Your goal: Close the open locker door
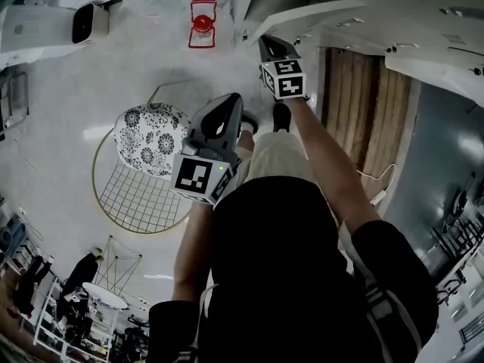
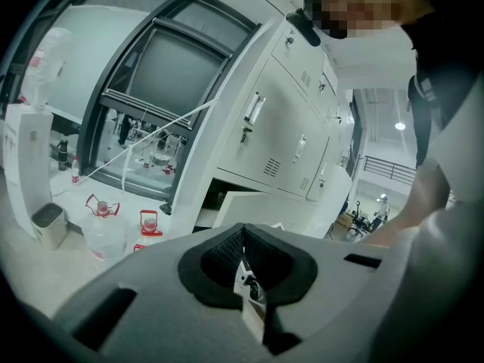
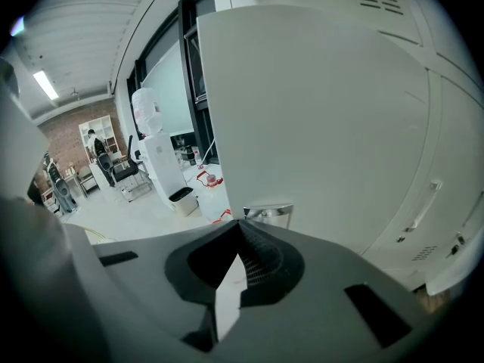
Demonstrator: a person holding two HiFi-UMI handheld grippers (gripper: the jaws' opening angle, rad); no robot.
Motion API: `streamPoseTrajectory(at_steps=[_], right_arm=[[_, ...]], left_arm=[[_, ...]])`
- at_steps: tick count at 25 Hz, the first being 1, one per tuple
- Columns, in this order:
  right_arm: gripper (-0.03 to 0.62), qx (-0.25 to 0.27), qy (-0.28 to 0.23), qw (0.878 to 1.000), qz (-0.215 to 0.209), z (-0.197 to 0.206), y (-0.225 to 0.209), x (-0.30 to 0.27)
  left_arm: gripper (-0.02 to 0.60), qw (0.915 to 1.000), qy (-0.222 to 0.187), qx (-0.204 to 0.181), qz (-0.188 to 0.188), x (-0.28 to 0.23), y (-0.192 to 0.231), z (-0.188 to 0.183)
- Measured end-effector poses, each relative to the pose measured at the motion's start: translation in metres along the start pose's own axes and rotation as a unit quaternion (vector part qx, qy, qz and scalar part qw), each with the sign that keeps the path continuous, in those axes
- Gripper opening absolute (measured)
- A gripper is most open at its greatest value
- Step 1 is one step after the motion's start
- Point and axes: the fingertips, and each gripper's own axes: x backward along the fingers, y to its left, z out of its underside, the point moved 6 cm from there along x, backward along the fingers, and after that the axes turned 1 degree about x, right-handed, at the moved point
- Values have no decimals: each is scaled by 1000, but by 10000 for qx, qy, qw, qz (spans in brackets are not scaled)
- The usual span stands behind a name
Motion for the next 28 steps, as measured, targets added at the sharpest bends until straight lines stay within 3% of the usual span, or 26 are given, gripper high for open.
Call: streamPoseTrajectory(at_steps=[5, 9, 28], right_arm=[[-2, 72, 6, 10000, 39, -7, -1, -8], [-2, 2, -19, 10000, 57, -11, -3, -17], [-2, -59, -68, 9996, 264, -32, -16, -47]], left_arm=[[18, 9997, -153, 157, -61, 2, 2, -5], [18, 9998, -219, 6, 22, 3, 7, -1], [18, 9997, -186, 141, -47, 3, 15, -10]])
